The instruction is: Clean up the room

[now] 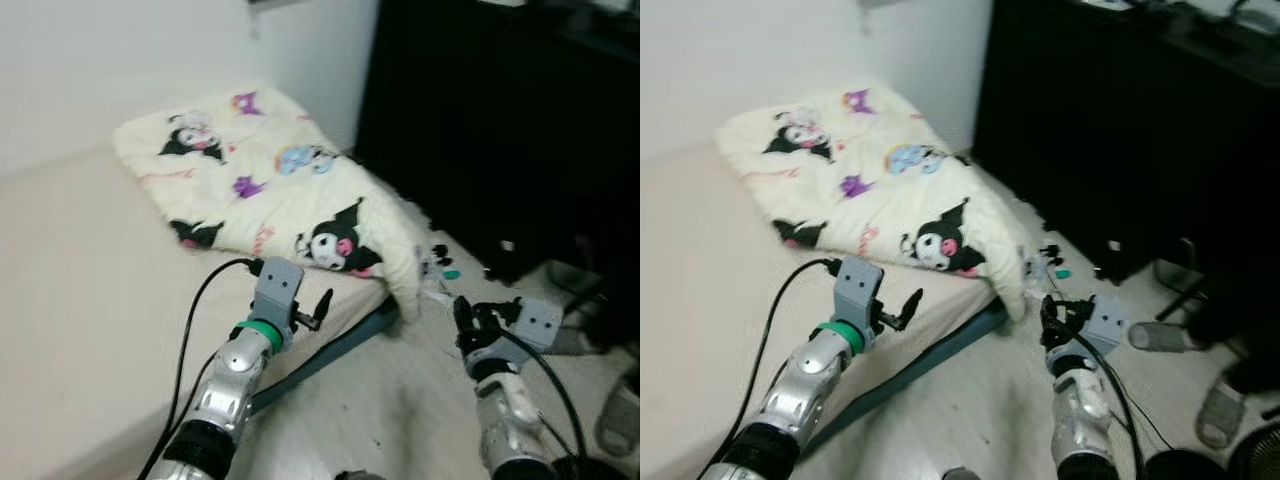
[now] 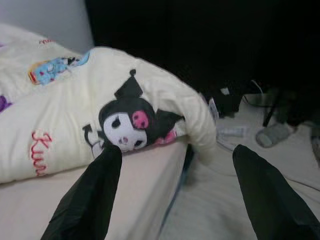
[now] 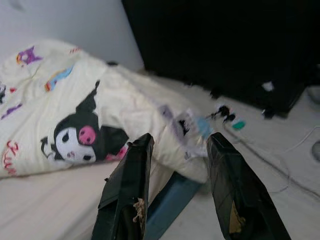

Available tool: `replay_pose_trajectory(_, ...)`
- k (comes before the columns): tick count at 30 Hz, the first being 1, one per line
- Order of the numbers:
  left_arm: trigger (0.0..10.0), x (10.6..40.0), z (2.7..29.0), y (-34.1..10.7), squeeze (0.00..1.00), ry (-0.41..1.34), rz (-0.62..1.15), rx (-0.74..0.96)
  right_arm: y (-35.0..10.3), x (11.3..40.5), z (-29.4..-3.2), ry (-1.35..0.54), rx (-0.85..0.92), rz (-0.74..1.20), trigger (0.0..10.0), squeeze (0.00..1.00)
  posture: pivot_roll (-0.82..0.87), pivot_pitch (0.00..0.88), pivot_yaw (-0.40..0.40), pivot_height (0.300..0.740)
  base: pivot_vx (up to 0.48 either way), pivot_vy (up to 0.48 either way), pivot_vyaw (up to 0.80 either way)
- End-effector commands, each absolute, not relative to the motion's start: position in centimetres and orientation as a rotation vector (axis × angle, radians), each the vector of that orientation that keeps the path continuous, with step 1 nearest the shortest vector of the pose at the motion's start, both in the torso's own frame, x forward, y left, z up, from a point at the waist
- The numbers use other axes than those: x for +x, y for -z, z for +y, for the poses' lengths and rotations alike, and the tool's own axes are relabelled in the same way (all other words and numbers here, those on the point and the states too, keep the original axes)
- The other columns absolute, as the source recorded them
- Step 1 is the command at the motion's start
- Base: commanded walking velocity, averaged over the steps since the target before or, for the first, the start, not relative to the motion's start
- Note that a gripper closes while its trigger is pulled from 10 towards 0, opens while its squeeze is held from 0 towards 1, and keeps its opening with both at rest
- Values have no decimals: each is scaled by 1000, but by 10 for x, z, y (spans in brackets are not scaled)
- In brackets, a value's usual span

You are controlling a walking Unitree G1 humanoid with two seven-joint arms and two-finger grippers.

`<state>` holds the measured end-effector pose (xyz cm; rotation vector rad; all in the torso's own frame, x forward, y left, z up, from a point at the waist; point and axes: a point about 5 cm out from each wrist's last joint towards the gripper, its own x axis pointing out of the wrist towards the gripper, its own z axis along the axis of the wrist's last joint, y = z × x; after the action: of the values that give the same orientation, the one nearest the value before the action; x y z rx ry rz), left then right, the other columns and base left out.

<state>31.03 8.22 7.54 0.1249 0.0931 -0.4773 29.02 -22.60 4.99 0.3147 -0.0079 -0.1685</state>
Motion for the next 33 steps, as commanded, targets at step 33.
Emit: replay_pose_trajectory(33, 10000, 310, 102, -64, 0, 372, 145, 126, -45, 292, -209, 102, 281, 30, 10000, 0, -19, 55, 41, 720, 0, 0, -786)
